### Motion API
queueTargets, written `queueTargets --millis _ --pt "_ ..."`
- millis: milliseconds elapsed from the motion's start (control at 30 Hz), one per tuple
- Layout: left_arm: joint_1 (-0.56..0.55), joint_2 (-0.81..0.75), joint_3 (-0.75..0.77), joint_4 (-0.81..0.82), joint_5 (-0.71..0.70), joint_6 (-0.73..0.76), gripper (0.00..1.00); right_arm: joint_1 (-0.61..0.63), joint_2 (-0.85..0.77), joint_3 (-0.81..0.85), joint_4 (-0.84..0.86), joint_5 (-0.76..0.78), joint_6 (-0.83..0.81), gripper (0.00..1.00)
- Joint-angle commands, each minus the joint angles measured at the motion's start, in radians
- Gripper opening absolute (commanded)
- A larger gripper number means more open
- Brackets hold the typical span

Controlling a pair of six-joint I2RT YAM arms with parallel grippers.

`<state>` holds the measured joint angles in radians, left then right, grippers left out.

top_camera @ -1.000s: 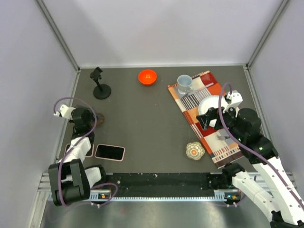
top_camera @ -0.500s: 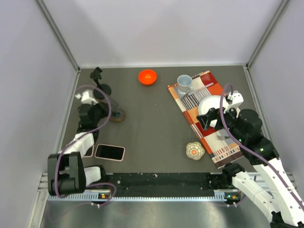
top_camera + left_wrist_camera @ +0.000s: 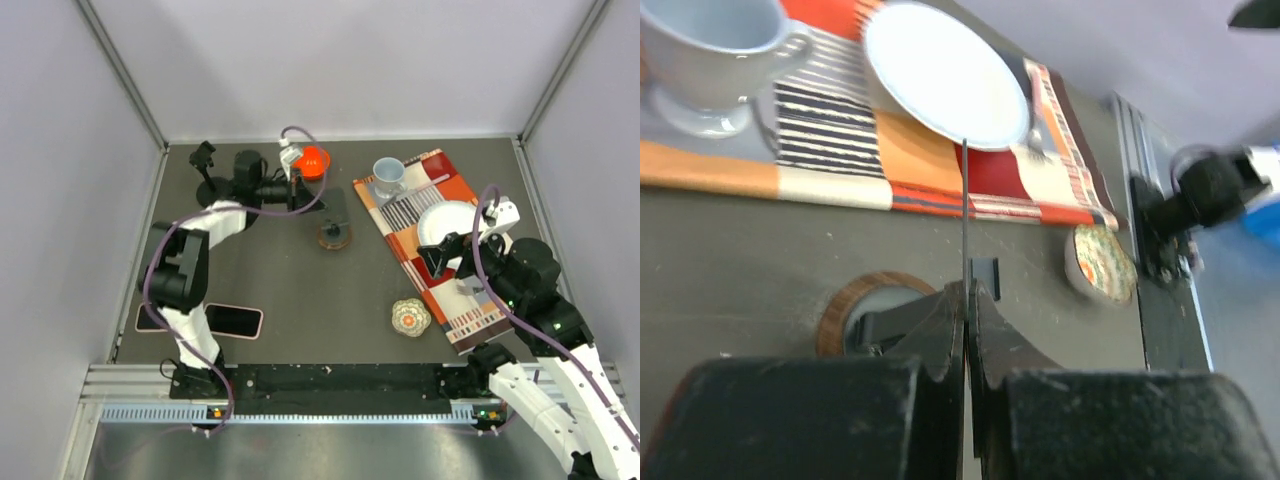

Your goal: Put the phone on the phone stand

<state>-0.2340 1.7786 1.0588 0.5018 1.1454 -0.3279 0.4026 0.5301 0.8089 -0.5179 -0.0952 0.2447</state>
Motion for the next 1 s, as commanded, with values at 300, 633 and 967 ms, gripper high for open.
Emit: queueTargets --millis 300,633,967 --pt "-0.074 0.386 0.673 -0.752 0.272 0.547 0.0 -0.007 -0.004 0.045 -0.028 -0.009 -0.015 0.99" --pt "-0.136 0.42 0.655 -0.625 0.203 0.442 0.0 -0.007 0.007 0.052 -0.028 -0.003 -0.021 0.99" --pt "-0.145 0.498 0.527 0.384 0.292 -0.36 0.0 -0.007 -0.002 0.07 -0.037 -0.008 -0.024 0.99"
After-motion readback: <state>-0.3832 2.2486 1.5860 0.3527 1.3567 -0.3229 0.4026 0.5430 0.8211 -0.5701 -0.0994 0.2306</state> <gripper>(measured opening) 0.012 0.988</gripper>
